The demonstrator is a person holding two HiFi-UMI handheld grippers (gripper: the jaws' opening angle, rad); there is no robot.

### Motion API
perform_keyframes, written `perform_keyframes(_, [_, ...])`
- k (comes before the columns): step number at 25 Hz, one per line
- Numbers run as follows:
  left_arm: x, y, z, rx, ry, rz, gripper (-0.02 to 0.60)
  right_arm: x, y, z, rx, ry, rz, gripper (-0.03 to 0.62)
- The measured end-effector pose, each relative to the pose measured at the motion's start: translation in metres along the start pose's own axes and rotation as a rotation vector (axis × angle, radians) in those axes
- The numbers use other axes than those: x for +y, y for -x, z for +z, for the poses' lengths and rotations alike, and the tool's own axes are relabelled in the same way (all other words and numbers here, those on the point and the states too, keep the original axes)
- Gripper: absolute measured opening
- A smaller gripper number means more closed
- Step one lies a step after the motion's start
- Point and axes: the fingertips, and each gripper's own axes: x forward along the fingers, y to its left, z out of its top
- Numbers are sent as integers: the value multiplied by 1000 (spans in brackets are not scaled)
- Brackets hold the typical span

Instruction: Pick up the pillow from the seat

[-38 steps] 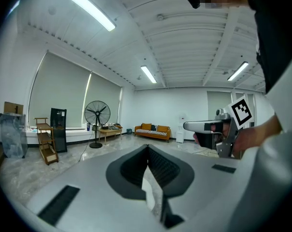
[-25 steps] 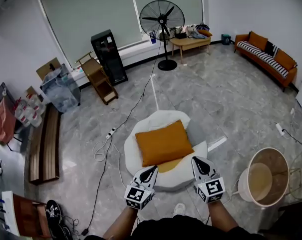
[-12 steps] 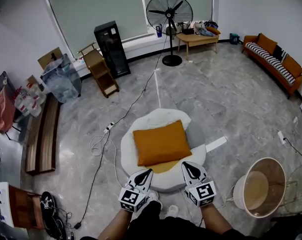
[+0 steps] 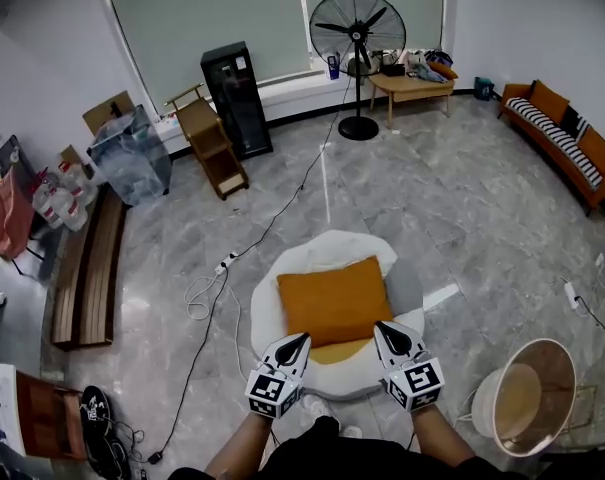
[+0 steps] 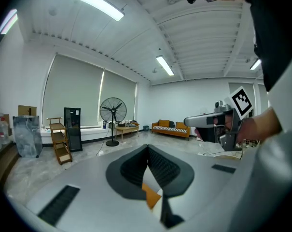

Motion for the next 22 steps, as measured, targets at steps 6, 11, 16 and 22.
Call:
perform_keyframes(6, [53,-16,-3,4,36,33,11,-11,-54,3,25,-43,-11,6])
perform_keyframes(11, [91,-21,-4,3,69,43,11,-15,-86,-8,86,-20,-28,6])
perform_keyframes(16, [115,-32,-17,43,94,63,11,-36,-104,-13,93,-89,-38,6])
perform_keyframes(22, [132,-47,-36,88,139,105,11,-66,-125,-32,141,-133,-34,6])
